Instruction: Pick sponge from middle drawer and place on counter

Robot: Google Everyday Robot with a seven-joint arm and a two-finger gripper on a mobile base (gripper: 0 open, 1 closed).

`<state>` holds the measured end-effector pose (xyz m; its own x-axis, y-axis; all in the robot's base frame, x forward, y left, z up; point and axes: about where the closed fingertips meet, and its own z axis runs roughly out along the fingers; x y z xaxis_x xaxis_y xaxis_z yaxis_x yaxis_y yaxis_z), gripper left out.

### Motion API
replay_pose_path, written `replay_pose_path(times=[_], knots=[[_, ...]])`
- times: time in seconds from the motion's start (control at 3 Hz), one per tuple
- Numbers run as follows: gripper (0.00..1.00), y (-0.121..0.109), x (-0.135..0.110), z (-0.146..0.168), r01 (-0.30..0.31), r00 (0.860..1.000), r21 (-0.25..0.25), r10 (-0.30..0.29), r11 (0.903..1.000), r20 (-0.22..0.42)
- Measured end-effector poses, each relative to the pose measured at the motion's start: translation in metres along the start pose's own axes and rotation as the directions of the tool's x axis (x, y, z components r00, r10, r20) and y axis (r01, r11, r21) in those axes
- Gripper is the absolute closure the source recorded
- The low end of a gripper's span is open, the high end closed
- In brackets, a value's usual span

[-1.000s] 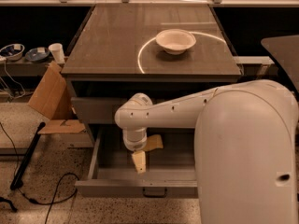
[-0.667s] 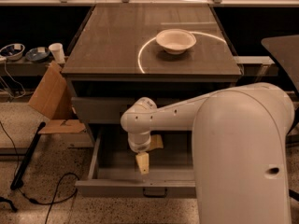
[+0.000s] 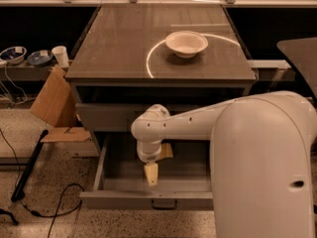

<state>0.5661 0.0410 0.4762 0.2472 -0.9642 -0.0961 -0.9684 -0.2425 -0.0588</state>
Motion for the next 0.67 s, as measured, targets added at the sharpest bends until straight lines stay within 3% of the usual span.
replay_pose_path(times=[0.33, 0.67], knots=[[0.00, -0.013, 0.001, 0.012, -0.044, 0.999, 0.014, 0.044, 0.9989, 0.017], [0.00, -0.027, -0.003, 0.017, -0.067, 0.998, 0.024, 0.067, 0.9975, -0.007]])
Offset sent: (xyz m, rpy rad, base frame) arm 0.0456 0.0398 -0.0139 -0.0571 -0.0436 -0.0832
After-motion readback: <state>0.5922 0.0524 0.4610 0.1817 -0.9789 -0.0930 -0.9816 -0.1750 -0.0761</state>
